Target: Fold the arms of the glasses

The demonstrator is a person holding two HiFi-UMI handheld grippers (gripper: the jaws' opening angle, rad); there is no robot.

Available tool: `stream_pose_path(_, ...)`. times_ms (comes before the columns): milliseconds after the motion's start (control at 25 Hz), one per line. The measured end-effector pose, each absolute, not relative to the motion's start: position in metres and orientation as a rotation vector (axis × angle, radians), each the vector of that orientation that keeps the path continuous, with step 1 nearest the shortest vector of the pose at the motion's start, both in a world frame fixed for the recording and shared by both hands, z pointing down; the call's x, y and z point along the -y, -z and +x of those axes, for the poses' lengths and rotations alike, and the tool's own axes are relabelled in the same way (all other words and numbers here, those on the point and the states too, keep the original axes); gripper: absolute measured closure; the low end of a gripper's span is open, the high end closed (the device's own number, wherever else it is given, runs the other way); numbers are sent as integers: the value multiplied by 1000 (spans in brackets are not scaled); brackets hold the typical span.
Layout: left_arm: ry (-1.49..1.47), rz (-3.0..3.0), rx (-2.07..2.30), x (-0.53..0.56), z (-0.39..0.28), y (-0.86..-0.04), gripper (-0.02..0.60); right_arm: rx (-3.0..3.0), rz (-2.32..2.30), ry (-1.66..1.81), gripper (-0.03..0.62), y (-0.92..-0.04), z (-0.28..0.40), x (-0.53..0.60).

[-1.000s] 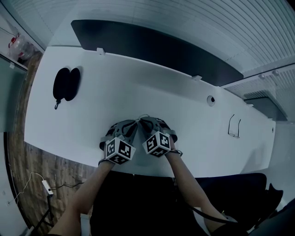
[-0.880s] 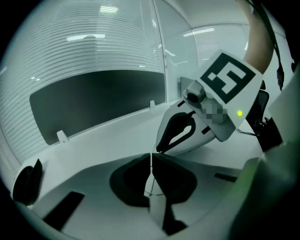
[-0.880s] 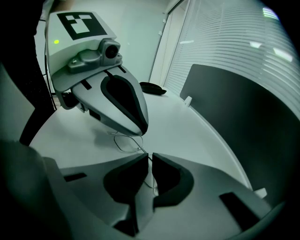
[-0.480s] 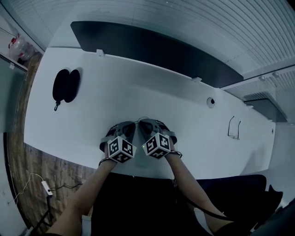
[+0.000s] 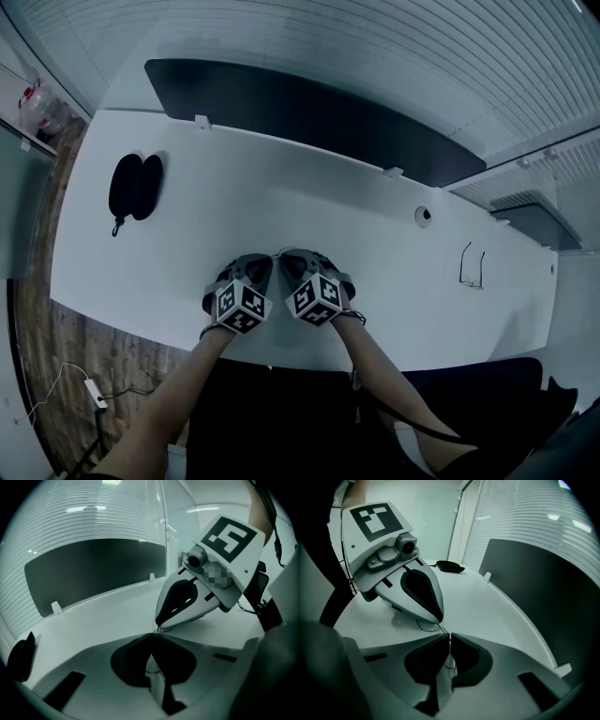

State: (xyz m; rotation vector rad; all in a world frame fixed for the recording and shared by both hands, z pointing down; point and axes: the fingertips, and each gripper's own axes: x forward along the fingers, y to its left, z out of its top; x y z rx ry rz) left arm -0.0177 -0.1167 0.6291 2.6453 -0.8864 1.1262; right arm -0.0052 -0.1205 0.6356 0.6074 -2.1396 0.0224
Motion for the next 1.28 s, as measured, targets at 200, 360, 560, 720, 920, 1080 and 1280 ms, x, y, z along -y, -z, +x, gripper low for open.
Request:
stream_pose_path(200, -1124, 2642, 879, 117, -17, -629, 571, 2156, 685, -92, 568, -630, -5, 127)
stream_pose_path(360, -1051, 2676, 877, 119, -14, -617, 569, 2213, 792, -151, 568, -612, -6, 139)
stream_pose_path(560, -897, 2713, 942, 123, -18, -588, 569, 2246, 862, -218, 568, -595, 2, 141)
stream_pose_path(720, -724, 2673, 1002, 124, -32, -560, 569, 2288, 928, -368, 568, -579, 9, 131)
stream_pose_path(920, -361, 2549, 1072, 119, -56, -521, 571, 2399, 971, -541, 569, -552, 1, 110)
stream_pose_path(1080, -247, 2500, 1070, 104, -60, -505, 571, 2448, 978, -594, 572, -537, -12, 93)
stream_pose_path(1280, -173, 2464, 1011, 81, -53, -490, 571, 2534, 1038, -667, 572, -507, -25, 81)
